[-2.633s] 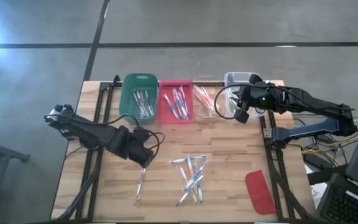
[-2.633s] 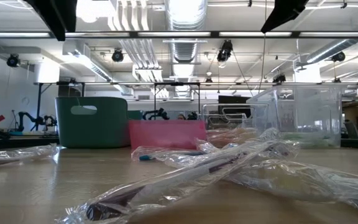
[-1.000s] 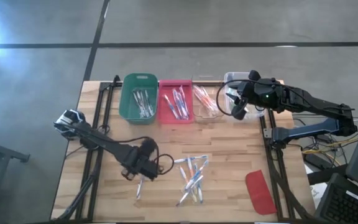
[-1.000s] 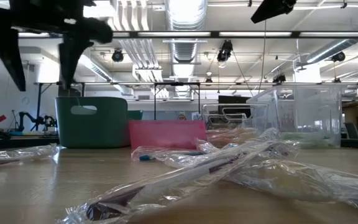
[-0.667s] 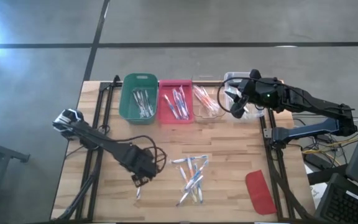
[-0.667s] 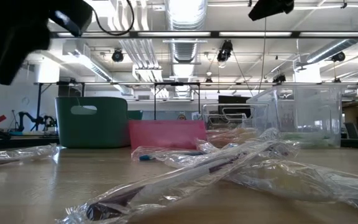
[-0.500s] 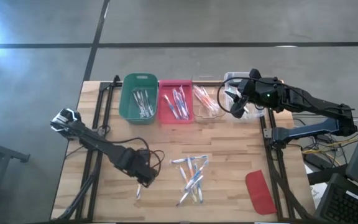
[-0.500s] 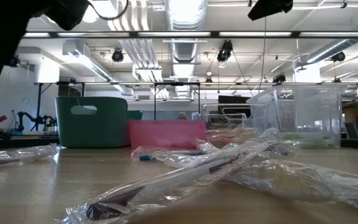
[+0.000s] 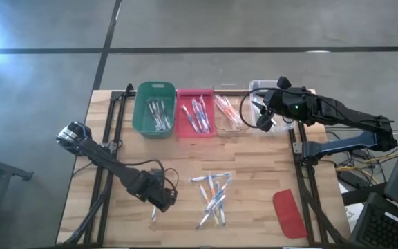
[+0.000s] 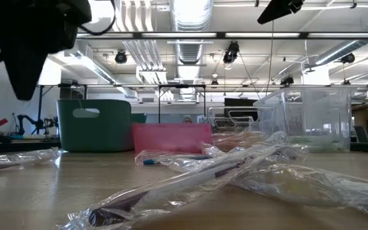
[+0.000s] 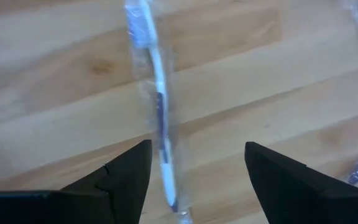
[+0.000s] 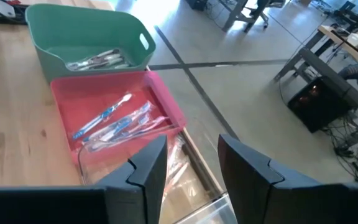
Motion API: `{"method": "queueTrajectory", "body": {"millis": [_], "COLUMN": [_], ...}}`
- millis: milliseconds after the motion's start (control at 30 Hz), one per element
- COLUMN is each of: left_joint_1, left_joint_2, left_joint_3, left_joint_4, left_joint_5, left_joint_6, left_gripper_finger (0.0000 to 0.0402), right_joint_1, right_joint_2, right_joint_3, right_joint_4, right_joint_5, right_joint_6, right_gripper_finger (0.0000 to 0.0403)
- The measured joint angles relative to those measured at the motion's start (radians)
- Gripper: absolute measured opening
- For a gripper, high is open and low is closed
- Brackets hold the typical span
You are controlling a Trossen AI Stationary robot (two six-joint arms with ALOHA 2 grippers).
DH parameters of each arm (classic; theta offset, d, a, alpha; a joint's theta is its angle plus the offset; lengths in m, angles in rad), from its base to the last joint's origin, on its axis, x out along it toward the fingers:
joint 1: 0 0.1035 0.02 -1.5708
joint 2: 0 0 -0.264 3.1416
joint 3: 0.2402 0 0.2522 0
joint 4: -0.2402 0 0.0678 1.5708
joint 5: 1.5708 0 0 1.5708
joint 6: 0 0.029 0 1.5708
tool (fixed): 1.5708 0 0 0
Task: Pick & Place Toothbrushes
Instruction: Put the violet toothbrush into the green bin
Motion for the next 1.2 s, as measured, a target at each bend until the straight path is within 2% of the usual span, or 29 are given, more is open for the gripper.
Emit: {"method": "queueTrajectory", "body": {"millis": [200,633,933,1200], "left_joint_1": [0.0,0.001,0.005,0.006], "left_joint_2": [0.0,0.002,0.003,0.0], "left_joint_3": [-0.095,-0.221,-0.295,-0.323], "left_joint_4": [0.133,0.231,0.283,0.292], "left_joint_5": [0.029,0.071,0.081,0.087], "left_joint_6": [-0.021,-0.012,0.007,0.026], "left_gripper_finger": [0.0261,0.0261,0.0258,0.0198], "right_joint_1": [0.0,0.0,0.0,0.0], "right_joint_2": [0.0,0.0,0.0,0.0], "right_joint_3": [0.0,0.0,-0.001,-0.001], "right_joint_4": [-0.021,-0.02,-0.019,-0.016], "right_joint_5": [0.0,0.0,0.0,0.0], "right_joint_6": [0.001,0.003,0.0,-0.019], "right_gripper_finger": [0.0155,0.0187,0.0162,0.0128]}}
